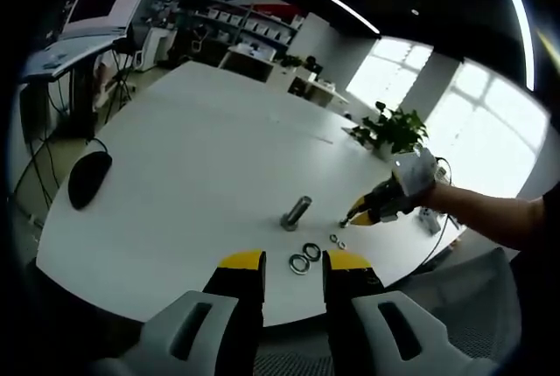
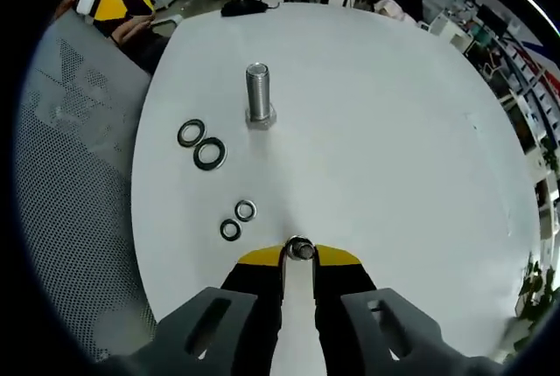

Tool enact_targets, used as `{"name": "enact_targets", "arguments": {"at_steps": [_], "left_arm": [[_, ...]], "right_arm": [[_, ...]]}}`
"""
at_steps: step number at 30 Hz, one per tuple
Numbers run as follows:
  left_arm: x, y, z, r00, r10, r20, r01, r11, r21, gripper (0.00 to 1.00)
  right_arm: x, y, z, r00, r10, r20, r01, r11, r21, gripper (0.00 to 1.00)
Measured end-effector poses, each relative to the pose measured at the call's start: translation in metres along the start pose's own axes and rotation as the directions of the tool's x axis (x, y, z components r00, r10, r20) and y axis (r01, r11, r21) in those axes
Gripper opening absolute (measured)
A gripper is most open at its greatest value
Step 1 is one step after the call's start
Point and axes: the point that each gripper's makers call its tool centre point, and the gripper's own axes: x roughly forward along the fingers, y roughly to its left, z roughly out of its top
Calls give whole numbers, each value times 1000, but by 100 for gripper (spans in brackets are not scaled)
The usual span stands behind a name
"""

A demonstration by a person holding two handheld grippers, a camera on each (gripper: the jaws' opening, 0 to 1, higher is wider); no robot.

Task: Place the washer onto the threaded stud by aligning its center hole with the stud, sliding it down to the base, and recovering from edge contact or off-axis alignment until the washer reaches the visible bottom stop.

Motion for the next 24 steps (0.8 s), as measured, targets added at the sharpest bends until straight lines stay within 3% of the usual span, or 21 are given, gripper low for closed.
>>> {"name": "enact_targets", "arguments": {"at_steps": [10, 21, 24], "left_arm": [[0, 1, 0, 1000, 3, -2, -3, 1000, -1, 24], [0, 1, -1, 1000, 6, -6, -6, 1000, 1, 24], [0, 1, 0, 1000, 6, -4, -6, 1000, -1, 24]], "right_arm": [[8, 8, -12, 1000, 18, -16, -17, 1000, 13, 13], [6, 15, -12, 1000, 25, -19, -25, 1000, 16, 14], [5, 15, -15, 1000, 15, -24, -16, 999, -37, 16]]}}
